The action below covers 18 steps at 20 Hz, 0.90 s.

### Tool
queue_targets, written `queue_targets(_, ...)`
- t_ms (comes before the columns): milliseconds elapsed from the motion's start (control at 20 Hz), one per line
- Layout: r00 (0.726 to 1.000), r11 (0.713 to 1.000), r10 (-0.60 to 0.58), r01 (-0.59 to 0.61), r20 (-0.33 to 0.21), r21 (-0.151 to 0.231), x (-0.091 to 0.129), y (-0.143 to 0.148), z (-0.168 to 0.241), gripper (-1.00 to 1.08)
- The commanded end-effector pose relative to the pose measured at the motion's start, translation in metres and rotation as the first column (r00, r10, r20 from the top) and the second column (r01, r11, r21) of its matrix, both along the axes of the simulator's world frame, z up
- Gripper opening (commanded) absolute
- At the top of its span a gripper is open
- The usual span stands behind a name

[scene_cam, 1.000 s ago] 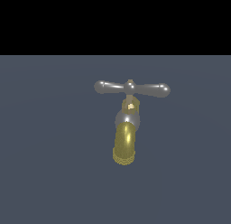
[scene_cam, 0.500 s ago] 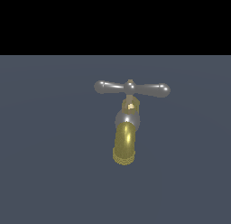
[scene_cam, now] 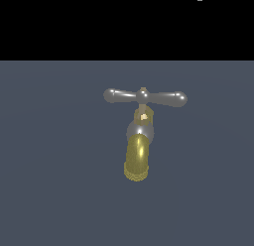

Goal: Turn on the faucet by rotating a designated handle.

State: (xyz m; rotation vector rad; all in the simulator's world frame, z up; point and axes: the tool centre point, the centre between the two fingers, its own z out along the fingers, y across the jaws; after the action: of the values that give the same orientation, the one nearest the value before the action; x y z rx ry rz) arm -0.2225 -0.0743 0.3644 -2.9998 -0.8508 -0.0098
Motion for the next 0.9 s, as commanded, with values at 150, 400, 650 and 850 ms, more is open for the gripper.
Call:
queue_targets(150,0.991,0.991,0.134,-0.134,0.001,-0.005,0.01,-0.013,-0.029,-1.0)
queue_targets(400,0.968,0.968,0.252,-0.252,0.002,-0.009,0.021,-0.023,-0.054,-1.0)
queue_targets(650,0.931,0.931,0.364,-0.364,0.001,-0.014,0.033,-0.032,-0.079,-1.0)
queue_targets(850,0.894,0.894,0.448,-0.448,0.001,-0.018,0.044,-0.038,-0.099,-1.0)
